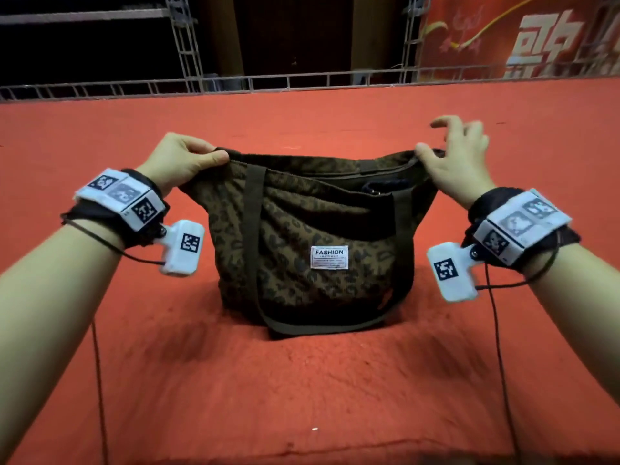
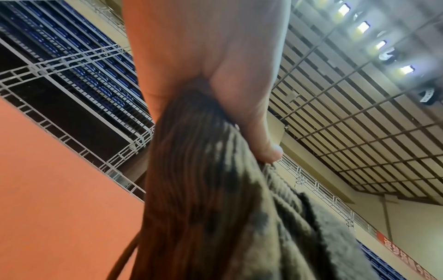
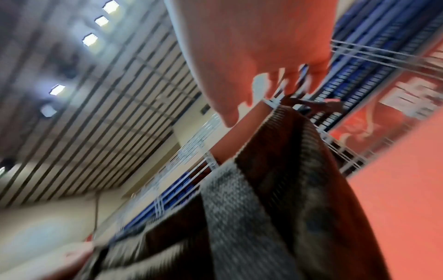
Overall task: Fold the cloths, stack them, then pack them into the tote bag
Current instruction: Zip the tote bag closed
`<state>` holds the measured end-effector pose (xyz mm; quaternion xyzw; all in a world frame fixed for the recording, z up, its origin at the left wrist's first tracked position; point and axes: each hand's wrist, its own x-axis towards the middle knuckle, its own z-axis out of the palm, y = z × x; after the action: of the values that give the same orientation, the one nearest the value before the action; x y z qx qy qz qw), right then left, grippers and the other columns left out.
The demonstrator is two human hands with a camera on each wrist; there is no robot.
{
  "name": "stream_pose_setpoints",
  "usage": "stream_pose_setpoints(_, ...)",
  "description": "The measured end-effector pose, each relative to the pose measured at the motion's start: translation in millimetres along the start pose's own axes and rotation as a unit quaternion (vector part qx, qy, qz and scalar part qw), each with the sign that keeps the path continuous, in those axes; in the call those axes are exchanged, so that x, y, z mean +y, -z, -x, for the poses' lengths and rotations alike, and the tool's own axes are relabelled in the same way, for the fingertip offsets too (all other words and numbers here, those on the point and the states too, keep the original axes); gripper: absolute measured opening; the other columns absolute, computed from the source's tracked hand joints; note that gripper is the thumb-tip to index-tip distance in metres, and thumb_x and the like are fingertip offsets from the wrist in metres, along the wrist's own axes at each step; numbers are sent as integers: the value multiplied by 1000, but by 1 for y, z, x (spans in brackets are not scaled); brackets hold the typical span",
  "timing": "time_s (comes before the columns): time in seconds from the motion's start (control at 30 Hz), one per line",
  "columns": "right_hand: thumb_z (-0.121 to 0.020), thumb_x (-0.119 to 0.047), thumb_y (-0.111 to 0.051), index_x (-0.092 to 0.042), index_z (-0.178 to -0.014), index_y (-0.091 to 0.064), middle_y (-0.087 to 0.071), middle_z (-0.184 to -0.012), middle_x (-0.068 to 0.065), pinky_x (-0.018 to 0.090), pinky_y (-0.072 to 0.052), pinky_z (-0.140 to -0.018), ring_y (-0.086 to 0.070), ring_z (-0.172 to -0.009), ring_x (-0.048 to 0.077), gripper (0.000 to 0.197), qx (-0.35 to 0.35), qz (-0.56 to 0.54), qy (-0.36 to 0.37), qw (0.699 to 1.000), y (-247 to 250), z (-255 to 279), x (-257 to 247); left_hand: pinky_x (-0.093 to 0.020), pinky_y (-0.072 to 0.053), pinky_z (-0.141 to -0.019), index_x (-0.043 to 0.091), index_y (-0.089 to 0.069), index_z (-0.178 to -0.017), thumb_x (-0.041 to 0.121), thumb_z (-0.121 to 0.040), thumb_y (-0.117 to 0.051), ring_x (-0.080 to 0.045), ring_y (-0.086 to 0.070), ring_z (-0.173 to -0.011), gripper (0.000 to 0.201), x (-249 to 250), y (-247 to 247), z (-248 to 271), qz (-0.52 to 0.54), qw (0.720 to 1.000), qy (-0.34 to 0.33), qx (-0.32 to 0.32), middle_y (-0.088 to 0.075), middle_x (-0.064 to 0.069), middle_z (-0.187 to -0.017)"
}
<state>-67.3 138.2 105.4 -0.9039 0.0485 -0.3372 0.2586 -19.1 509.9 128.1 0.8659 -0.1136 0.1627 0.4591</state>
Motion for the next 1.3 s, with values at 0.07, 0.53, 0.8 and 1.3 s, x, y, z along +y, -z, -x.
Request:
stream_pose_setpoints(0.07,-87,-41,-39,-15,-113,-63,-52,-115,18,38,-34,-95,-44,-112,36,43,-40,51,124,990,0,10,-12,-9,-41,-37,19,-61,-71,20,-86,-66,7,-50,-36,16,-1,0,4,-2,1000,7,-8,-57,20,-41)
stream_pose_setpoints(0.53,-94,-50,-32,-9,-108,-64,-59,-101,-5,27,-38,-91,-56,-108,16,54,-418,73,97,900,2,44,-21,-24,-45,-64,-1,-68,-103,23,-86,-67,-12,-59,-78,30,-4,4,5,-132,990,15,46,-68,-12,-90)
stream_pose_setpoints(0.8,-98,-42,-30,-11,-128,-55,-44,-117,-8,25,-29,-103,-45,-123,14,49,-474,75,96,872,10,51,-23,-35,-32,-97,22,-59,-118,44,-85,-51,-22,-43,-113,40,56,-26,53,-258,943,-206,-44,-52,-6,-116)
stream_pose_setpoints(1.3,-97,-36,-43,-23,-142,-40,-45,-145,5,33,-33,-106,-42,-132,24,47,-375,121,183,901,1,56,-34,-37,-24,-111,15,-29,-145,67,-86,-38,-26,-29,-136,79,71,-106,82,-474,798,-181,-326,-35,-9,-148)
